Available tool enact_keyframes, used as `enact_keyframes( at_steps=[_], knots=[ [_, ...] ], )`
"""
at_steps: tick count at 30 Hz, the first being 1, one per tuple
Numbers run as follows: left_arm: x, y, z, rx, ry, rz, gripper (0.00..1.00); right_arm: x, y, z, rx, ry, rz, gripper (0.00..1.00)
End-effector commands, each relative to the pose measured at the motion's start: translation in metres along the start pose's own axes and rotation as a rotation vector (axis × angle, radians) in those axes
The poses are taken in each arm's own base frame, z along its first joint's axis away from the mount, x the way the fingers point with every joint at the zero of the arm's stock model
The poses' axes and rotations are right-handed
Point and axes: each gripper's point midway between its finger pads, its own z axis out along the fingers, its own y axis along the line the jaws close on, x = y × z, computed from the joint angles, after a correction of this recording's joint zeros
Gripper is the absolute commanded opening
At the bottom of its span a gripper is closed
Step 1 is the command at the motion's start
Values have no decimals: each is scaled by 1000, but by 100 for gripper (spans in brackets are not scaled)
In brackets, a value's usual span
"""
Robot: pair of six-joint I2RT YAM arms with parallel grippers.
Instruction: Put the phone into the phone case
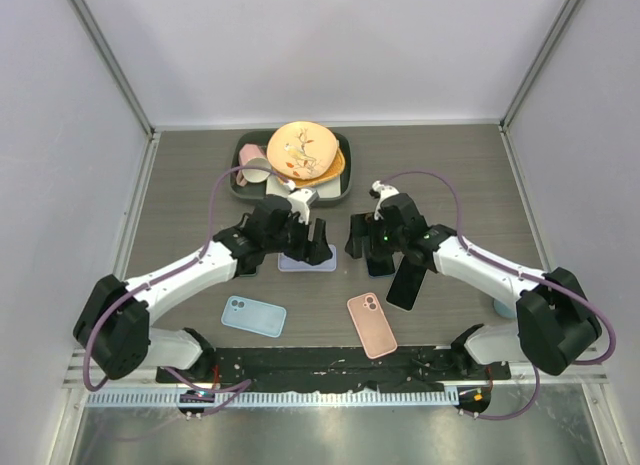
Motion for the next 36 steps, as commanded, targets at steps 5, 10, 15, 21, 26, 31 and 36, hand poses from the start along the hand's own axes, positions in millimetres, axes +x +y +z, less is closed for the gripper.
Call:
enact_keyframes(
  at_steps=[5,10,15,21,26,31,36],
  knots=[
    [-16,-7,10,-8,-10,41,70,2,-15,-13,-2,-24,110,98],
    [-17,2,7,-60,-34,33,70,14,-28,-15,16,-18,158,98],
    [-17,8,-1,-98,-66,30,70,17,-59,-6,89,-6,219,98],
    [-20,6,-15,-96,-100,30,70,4,-86,19,148,24,234,98],
    [-17,9,-22,-115,-110,24,71,3,-82,46,100,85,242,96],
    [-11,11,-25,-119,-116,10,71,-3,-77,63,69,108,236,94],
    [-10,14,-28,-129,-127,5,71,5,-57,78,29,180,177,90]
  ],
)
